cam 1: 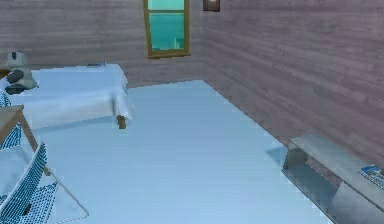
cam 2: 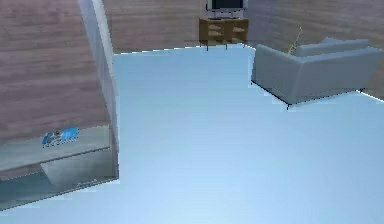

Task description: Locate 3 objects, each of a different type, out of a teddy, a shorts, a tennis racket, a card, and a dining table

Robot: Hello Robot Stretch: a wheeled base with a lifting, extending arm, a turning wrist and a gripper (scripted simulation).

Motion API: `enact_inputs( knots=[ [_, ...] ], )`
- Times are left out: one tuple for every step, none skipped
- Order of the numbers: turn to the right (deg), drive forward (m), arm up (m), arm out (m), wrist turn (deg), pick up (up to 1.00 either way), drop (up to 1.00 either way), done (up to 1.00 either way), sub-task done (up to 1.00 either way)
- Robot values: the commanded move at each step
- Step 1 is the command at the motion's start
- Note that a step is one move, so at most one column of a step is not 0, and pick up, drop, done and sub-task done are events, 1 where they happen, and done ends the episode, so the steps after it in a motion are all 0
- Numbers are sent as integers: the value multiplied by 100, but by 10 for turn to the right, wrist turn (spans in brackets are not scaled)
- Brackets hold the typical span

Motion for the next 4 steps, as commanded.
enact_inputs(
  knots=[
    [150, 0, 0, 0, 0, 0, 0, 0, 0],
    [0, 75, 0, 0, 0, 0, 0, 0, 0],
    [-450, 0, 0, 0, 0, 0, 0, 0, 0],
    [-210, 0, 0, 0, 0, 0, 0, 0, 0]
  ],
)
